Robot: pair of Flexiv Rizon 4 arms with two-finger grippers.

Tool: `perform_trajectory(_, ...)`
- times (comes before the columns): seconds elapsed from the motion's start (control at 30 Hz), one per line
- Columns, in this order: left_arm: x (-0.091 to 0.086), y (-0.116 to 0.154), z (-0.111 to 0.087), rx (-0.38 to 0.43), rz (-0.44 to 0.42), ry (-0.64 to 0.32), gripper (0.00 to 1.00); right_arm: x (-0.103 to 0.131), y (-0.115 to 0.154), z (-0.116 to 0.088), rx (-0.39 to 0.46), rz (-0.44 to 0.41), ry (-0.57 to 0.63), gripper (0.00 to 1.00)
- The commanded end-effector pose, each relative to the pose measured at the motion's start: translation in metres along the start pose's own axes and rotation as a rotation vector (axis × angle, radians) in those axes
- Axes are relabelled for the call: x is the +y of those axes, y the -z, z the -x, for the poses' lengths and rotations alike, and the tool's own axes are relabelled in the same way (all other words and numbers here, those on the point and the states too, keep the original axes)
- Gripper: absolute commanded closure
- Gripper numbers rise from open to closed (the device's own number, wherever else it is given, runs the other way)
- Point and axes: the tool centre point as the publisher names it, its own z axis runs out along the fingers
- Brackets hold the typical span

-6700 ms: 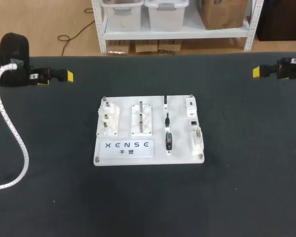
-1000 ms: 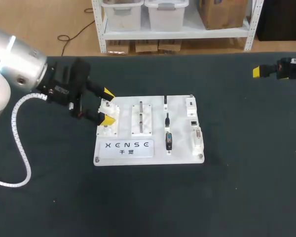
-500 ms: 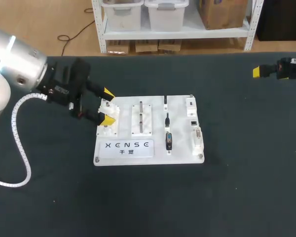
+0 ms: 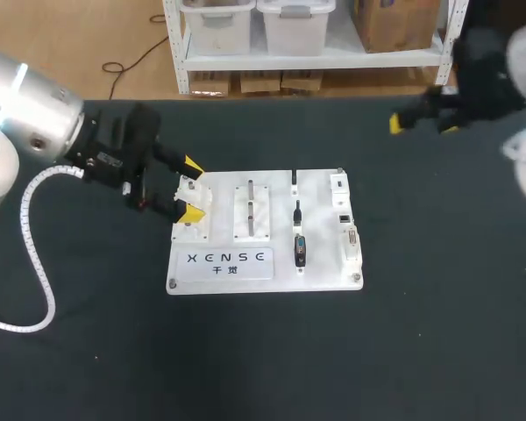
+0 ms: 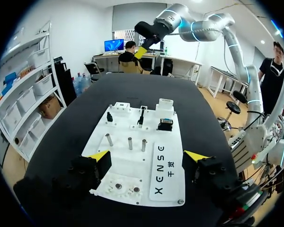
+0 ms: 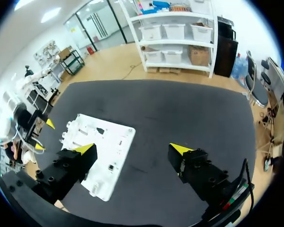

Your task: Insert the USB connector, Ethernet cable, and multi-pin plug into their matching sockets one by one.

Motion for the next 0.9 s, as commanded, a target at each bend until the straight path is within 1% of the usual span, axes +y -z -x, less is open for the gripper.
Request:
perform_trajectory(0.03, 0.001, 0.0, -0.001, -0.001, -0.003, -0.001, 0.0, 0.03, -0.031, 0.009, 0.046, -0.18, -0.017, 0.0)
perform_trajectory(0.17, 0.001, 0.0, -0.001, -0.001, -0.003, -0.001, 0.0, 0.054, -0.051, 0.009, 0.1, -0.216, -0.02, 0.0)
perform_trajectory(0.2, 0.001, 0.0, -0.001, -0.001, -0.003, -0.001, 0.0, 0.059, -0.055, 0.009, 0.106, -0.241, -0.016, 0.0)
perform_trajectory(0.3, 0.001, 0.0, -0.001, -0.001, -0.003, -0.001, 0.0, 0.075, -0.071, 0.008, 0.148, -0.272, -0.01, 0.0)
perform_trajectory(0.5, 0.001, 0.0, -0.001, -0.001, -0.003, -0.001, 0.0, 0.096, -0.1, 0.007, 0.199, -0.294, -0.018, 0.0)
perform_trajectory(0.67, 0.001, 0.0, -0.001, -0.001, -0.003, -0.001, 0.0, 0.105, -0.12, -0.001, 0.236, -0.306, -0.022, 0.0)
perform_trajectory(0.9, 0.001, 0.0, -0.001, -0.001, -0.003, -0.001, 0.0, 0.104, -0.144, -0.011, 0.276, -0.311, -0.034, 0.0)
